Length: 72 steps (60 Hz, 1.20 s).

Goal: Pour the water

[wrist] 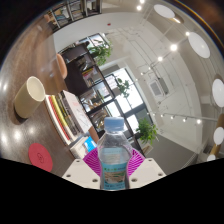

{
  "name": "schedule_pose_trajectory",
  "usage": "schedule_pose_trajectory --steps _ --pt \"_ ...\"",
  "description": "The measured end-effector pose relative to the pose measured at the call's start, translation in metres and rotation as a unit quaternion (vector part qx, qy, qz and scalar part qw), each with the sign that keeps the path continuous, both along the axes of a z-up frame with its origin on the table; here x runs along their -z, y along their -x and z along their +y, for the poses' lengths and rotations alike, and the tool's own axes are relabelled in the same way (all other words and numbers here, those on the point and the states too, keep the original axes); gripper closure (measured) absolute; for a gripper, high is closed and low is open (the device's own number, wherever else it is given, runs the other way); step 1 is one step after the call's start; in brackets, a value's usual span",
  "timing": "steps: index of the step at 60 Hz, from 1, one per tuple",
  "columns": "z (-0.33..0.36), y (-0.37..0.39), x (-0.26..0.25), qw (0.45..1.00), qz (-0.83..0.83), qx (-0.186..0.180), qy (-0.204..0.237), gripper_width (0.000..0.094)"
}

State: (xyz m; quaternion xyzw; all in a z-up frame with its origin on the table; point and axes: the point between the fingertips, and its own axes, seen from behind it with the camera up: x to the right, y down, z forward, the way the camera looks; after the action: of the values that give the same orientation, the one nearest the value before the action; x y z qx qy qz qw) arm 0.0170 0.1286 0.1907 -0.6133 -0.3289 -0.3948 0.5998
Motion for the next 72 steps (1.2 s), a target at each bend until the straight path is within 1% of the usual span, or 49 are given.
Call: schedule_pose_trajectory --steps 7,12,15,18,21,22,28,37,40,43,51,56,62,65,69,72 --pt "0.012 0.064 0.003 0.99 -0.133 -0.035 0.003 0.0652" --pt "0.024 0.09 0.013 0.972 -0.229 -0.046 0.002 0.065" --pt "0.019 0.105 0.012 0.957 -0.285 -0.049 0.009 0.065" --pt "0.022 0.118 0.016 0.939 -0.34 -0.057 0.007 0.0651" --pt "0.033 0.129 0.022 0.92 -0.385 -0.072 -0.004 0.0648" --pt "0.027 0.136 0.02 0.914 -0.399 -0.077 -0.009 0.065" --pt "0.028 0.157 0.024 0.872 -0.48 -0.091 -0.026 0.0652" --pt "0.028 0.173 0.033 0.817 -0.567 -0.095 -0.039 0.0652" --pt "0.029 0.175 0.039 0.807 -0.581 -0.098 -0.038 0.0652" --pt "0.03 0.173 0.041 0.804 -0.586 -0.091 -0.034 0.0655" --pt "0.031 0.171 0.041 0.819 -0.567 -0.087 -0.027 0.0648" --pt "0.03 0.17 0.025 0.854 -0.512 -0.085 -0.036 0.0652" --pt "0.029 0.16 -0.003 0.927 -0.365 -0.075 -0.031 0.0652" --pt "0.026 0.155 -0.014 0.961 -0.265 -0.074 -0.024 0.0651" --pt "0.024 0.146 -0.029 0.988 -0.131 -0.076 -0.015 0.065" --pt "0.021 0.141 -0.038 0.996 -0.035 -0.078 -0.012 0.065"
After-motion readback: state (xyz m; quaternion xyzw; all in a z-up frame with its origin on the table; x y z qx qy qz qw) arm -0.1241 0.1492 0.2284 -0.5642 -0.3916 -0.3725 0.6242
